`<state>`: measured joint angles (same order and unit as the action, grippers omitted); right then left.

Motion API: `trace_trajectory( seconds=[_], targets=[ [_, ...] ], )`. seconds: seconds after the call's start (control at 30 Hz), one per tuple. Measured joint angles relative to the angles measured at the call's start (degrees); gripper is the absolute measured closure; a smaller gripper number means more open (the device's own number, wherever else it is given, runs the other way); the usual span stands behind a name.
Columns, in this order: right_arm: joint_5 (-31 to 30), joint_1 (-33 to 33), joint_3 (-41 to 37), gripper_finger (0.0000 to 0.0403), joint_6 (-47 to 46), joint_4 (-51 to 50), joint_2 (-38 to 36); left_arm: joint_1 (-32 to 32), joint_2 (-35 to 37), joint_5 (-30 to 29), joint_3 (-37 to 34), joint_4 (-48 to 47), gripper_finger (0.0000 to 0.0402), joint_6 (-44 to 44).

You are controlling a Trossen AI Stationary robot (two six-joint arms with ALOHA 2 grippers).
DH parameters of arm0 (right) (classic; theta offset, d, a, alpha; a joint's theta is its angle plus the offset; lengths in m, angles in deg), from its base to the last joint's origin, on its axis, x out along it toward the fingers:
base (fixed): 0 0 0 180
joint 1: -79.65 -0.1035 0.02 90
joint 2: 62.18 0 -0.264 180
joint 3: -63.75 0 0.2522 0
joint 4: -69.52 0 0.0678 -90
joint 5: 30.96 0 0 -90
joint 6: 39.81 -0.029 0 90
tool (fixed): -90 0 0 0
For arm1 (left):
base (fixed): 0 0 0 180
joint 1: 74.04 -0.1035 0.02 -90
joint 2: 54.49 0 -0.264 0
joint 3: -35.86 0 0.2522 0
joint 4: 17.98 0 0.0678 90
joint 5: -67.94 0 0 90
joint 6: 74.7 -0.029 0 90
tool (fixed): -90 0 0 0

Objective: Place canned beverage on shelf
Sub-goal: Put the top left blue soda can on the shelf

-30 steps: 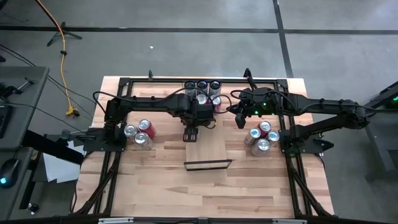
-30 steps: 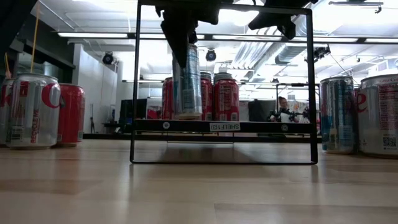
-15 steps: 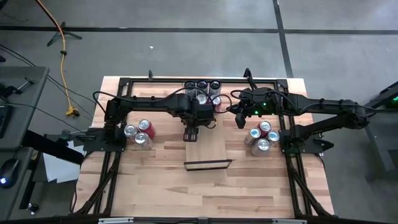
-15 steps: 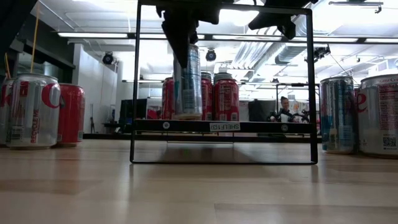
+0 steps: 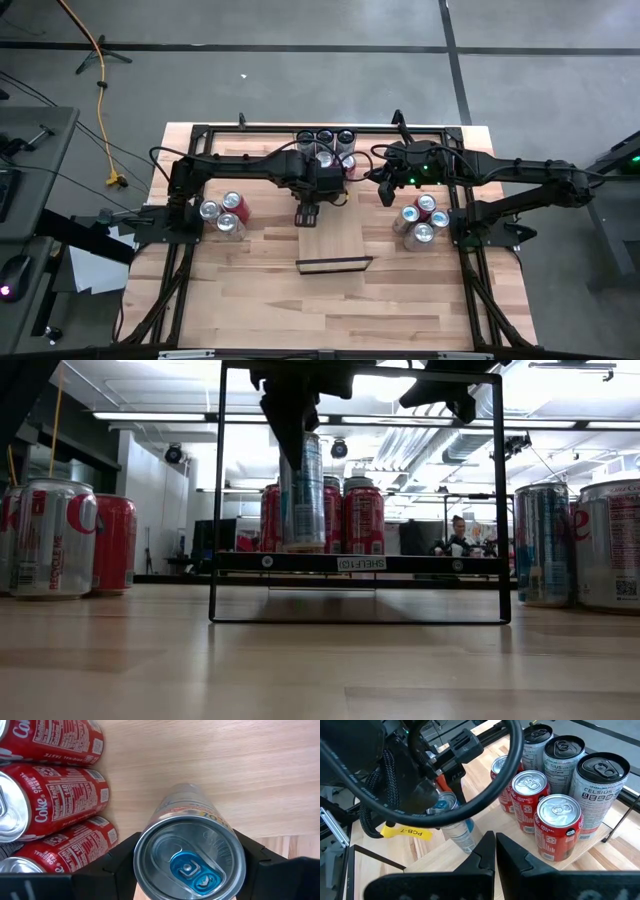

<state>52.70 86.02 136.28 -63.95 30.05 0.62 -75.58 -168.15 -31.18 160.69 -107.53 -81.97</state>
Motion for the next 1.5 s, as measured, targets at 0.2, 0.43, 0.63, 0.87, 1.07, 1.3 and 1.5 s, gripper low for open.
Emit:
trace_trajectory(
  seconds=[0.2,0.43,0.63,0.87,1.07,1.3,1.5],
  targets=[
    [0.02,0.0,0.02,0.0402,0.07,0.0,0.0,0.0,-1.57,-0.03,0.0,-1.13,0.0176,-0.85],
    [0.04,0.0,0.02,0.0402,0.15,-0.32,0.02,0.31,-2.69,-0.03,0.0,-0.98,0.0148,-0.52],
    [0.15,-0.02,0.02,0.0402,0.15,-0.37,0.02,0.31,-2.69,-0.44,0.0,-1.09,0.0125,-0.5],
    [0.17,-0.02,0.02,0.0402,0.15,-0.37,0.02,0.33,-2.69,-0.2,0.0,-3.1,0.0058,-1.31],
    [0.15,0.0,0.02,0.0402,0.45,-0.22,0.02,0.33,-0.91,-0.2,0.0,-5.46,0.0018,0.52],
    [-1.24,0.0,0.04,0.0402,3.72,0.78,0.02,0.07,6.98,0.06,0.0,-4.9,0.0018,5.62],
    [-2.58,0.0,0.04,0.0402,4.71,0.72,0.02,0.89,19.56,0.19,-5.63,9.1,0.0017,10.32]
  ],
)
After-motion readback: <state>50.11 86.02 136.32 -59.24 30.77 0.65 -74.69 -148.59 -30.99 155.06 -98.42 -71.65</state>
